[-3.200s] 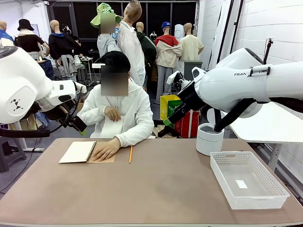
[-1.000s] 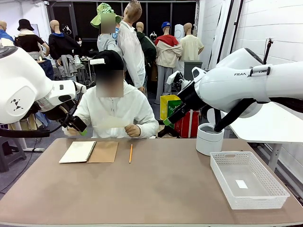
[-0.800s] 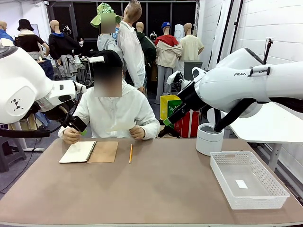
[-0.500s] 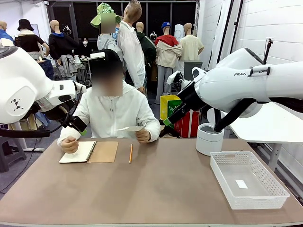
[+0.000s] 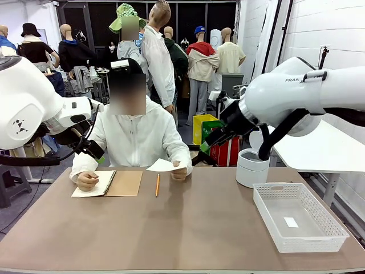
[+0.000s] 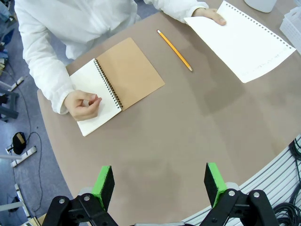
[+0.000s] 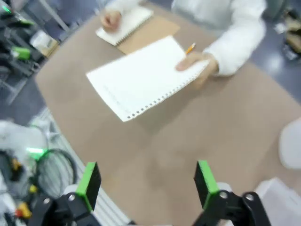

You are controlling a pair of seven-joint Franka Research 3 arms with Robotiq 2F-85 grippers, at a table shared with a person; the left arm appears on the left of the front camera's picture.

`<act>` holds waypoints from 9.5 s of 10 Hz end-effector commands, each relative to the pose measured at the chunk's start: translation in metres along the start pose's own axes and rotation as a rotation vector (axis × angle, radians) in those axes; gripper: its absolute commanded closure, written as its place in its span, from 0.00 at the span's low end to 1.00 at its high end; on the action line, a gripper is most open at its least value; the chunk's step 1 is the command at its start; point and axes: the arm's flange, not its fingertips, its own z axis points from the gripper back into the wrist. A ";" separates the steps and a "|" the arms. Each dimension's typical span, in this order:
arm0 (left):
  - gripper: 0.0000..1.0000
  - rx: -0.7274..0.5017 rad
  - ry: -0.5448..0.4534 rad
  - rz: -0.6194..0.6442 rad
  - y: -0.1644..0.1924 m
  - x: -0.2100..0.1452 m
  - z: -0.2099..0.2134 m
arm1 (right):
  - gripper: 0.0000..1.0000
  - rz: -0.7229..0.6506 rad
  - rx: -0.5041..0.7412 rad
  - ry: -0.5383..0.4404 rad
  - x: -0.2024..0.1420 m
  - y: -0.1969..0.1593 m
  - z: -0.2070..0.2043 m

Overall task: Sort the paper based on its condition.
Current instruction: If a person hands you a paper, place it in the Organizing basket , and if it's crumpled, put it in the Trash can.

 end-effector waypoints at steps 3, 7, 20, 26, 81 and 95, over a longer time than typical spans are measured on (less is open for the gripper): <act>0.00 -0.005 -0.006 0.004 0.001 0.000 0.000 | 0.00 -0.335 0.089 -0.010 -0.023 -0.021 -0.010; 0.00 -0.005 -0.006 0.004 0.001 0.000 0.000 | 0.00 -0.318 0.087 0.007 -0.022 -0.029 -0.008; 0.00 -0.005 -0.006 0.004 0.001 0.000 0.000 | 0.00 -1.286 0.578 0.214 -0.042 -0.119 -0.120; 0.00 -0.005 -0.006 0.004 0.001 0.000 0.000 | 0.00 -1.286 0.573 0.267 -0.050 -0.117 -0.150; 0.00 -0.005 -0.006 0.004 0.001 0.000 0.000 | 1.00 -0.726 -0.040 0.158 -0.197 -0.215 0.051; 0.00 -0.005 -0.006 0.004 0.001 0.000 0.000 | 0.00 -1.002 -0.471 0.446 -0.184 -0.249 0.007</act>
